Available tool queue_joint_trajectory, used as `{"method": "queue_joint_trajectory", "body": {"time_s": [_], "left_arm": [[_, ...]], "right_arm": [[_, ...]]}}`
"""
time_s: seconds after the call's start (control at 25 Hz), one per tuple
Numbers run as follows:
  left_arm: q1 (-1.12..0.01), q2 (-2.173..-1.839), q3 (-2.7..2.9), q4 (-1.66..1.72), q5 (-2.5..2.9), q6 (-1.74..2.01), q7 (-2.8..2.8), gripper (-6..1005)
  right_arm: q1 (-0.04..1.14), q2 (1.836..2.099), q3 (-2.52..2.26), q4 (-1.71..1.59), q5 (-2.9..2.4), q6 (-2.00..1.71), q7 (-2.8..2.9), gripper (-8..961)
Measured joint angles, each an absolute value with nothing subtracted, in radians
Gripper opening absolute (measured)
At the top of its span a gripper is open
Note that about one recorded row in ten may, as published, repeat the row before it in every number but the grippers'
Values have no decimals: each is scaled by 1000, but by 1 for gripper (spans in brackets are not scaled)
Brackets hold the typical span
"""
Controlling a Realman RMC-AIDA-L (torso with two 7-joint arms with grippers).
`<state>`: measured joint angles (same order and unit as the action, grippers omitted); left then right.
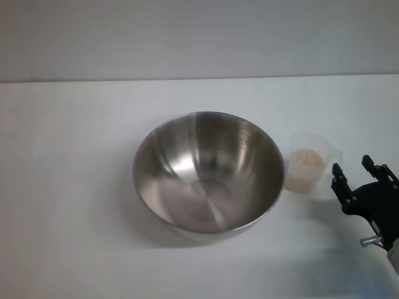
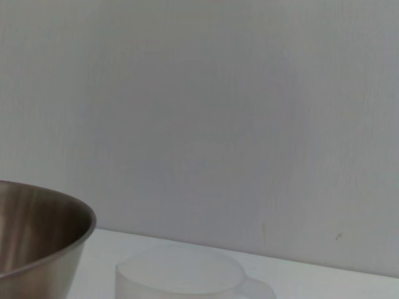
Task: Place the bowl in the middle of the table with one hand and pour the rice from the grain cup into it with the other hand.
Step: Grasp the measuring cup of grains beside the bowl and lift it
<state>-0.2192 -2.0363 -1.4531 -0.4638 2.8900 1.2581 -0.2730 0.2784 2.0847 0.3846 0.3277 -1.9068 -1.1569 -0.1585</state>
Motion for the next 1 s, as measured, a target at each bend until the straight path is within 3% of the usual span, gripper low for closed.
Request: {"method": "queue_joint_trajectory", "body": {"time_s": [1.0], "left_arm": [[-216,-2040,-1458,-457,2888,1281,-273,453]], "right_arm": [[305,2085,418,303,-1907,-1144,-158,538]]}}
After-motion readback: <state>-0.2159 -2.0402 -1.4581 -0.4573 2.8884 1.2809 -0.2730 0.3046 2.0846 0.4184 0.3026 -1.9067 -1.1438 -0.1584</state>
